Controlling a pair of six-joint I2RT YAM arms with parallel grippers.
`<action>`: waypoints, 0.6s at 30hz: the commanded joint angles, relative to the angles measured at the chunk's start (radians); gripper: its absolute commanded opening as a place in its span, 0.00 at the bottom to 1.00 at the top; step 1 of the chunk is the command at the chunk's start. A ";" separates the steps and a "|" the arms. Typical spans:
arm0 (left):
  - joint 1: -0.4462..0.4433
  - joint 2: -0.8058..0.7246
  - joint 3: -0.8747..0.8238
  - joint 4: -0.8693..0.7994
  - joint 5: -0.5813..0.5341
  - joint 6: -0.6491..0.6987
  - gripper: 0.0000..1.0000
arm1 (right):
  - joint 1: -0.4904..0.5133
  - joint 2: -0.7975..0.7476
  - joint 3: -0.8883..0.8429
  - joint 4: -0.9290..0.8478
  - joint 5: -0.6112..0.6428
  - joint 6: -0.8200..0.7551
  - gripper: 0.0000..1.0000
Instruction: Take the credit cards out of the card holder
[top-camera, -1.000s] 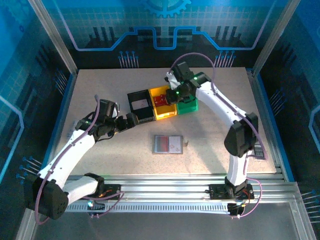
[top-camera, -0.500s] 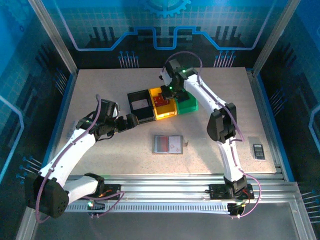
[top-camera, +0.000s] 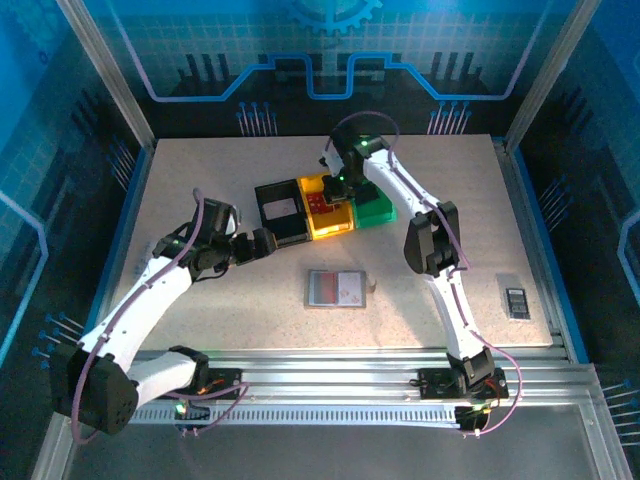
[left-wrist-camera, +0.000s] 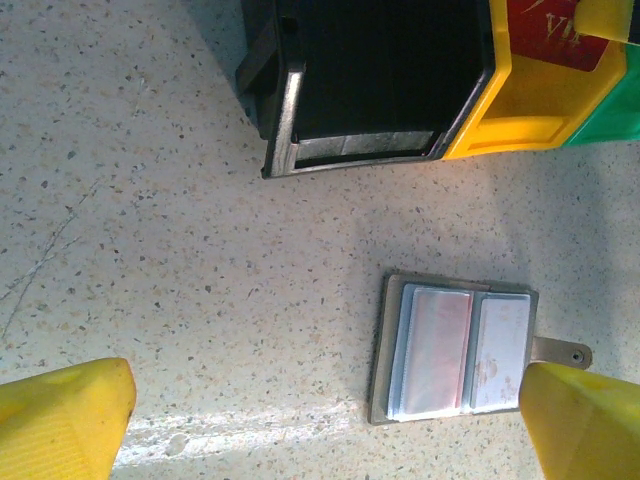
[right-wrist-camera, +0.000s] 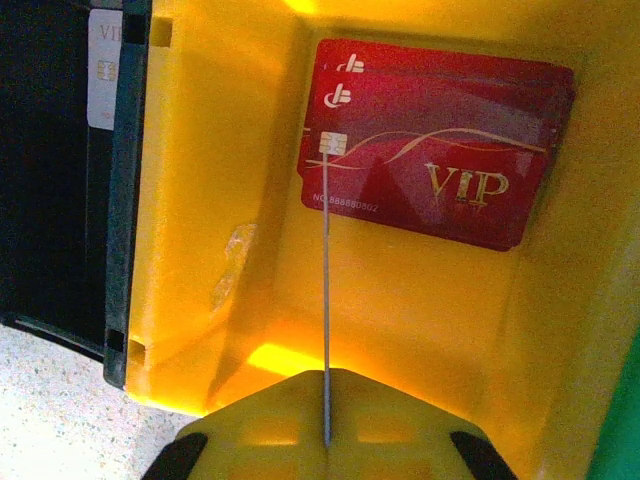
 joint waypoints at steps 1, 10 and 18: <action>0.015 0.007 0.014 -0.006 -0.009 0.021 1.00 | -0.008 0.031 0.044 -0.022 -0.050 -0.011 0.00; 0.015 0.014 0.013 -0.006 -0.004 0.022 0.99 | -0.008 0.092 0.075 -0.022 -0.084 -0.017 0.00; 0.016 0.018 0.014 -0.006 -0.005 0.025 1.00 | -0.011 0.121 0.090 -0.009 -0.084 -0.013 0.00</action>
